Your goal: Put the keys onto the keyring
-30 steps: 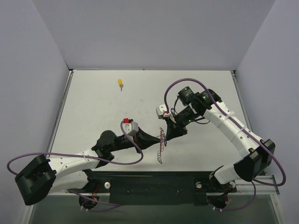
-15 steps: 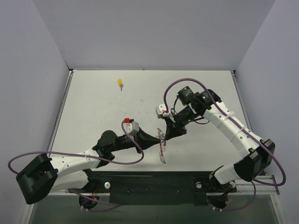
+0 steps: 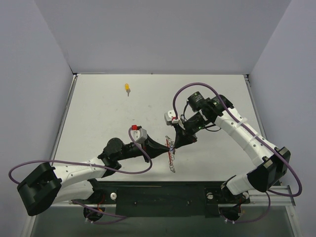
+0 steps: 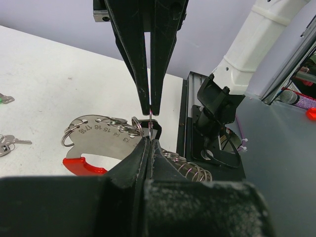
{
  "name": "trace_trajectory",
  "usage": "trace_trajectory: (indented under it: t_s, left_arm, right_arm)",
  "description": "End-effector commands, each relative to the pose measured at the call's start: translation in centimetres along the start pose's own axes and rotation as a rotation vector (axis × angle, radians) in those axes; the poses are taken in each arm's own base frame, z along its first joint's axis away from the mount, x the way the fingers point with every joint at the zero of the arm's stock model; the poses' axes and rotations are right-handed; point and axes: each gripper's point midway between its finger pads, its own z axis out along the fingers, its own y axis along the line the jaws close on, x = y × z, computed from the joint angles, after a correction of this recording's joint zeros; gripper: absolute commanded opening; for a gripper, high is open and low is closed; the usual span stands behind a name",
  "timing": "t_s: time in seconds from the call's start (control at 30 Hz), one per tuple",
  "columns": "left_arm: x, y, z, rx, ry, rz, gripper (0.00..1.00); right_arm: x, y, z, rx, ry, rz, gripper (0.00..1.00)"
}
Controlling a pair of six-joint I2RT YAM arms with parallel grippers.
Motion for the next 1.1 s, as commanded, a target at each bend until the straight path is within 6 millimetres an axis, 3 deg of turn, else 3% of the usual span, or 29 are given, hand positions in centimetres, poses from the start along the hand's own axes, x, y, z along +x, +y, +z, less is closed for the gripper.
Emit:
trace_trajectory:
  t_s: [0.0,0.87,1.07]
  left_arm:
    - [-2.19,-0.9,0.35,0.049,-0.077,0.038,0.0]
    - [-2.41,-1.52,0.58,0.085,-0.082,0.015,0.0]
    - [-1.47,-1.22,0.97,0.082,-0.014,0.009,0.0]
  right_arm:
    - [-0.41,1.16,0.35,-0.048,-0.036,0.017,0.0]
    - [-0.38,1.89,0.89,-0.087,-0.035,-0.002,0.0]
    - [-0.44,1.93,0.98,-0.091,-0.037,-0.005,0.0]
